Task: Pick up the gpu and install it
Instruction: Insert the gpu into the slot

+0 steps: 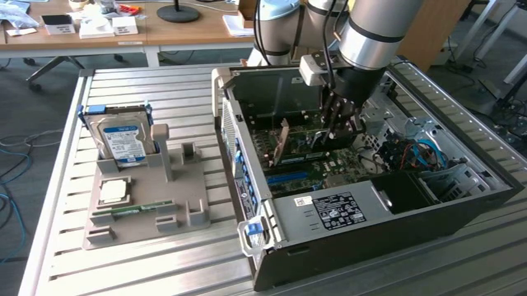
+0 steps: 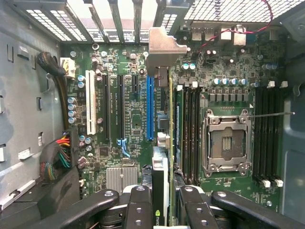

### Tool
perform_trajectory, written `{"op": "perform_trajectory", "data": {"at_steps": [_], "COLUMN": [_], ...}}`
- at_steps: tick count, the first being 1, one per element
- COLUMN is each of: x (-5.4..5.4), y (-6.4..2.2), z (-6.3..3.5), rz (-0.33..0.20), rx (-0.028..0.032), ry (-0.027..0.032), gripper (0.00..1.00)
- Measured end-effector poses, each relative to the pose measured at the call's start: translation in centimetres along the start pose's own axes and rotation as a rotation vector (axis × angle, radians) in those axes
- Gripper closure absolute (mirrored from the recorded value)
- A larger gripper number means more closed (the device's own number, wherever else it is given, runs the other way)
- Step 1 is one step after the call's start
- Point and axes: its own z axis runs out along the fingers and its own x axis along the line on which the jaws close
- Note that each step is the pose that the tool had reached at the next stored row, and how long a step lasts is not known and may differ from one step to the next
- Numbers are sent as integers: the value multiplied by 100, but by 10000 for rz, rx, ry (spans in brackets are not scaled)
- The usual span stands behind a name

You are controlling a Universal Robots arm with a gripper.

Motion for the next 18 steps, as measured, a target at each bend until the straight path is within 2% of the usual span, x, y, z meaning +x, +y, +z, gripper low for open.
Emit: {"op": "perform_trajectory", "data": {"at_steps": [10,15,18], "x": [1,4,5], "y": [0,2,10], "z": [12,51,66], "rz": [0,0,0], "rx": [0,1,0], "ry": [0,-2,18], "gripper": [73,73,73]}}
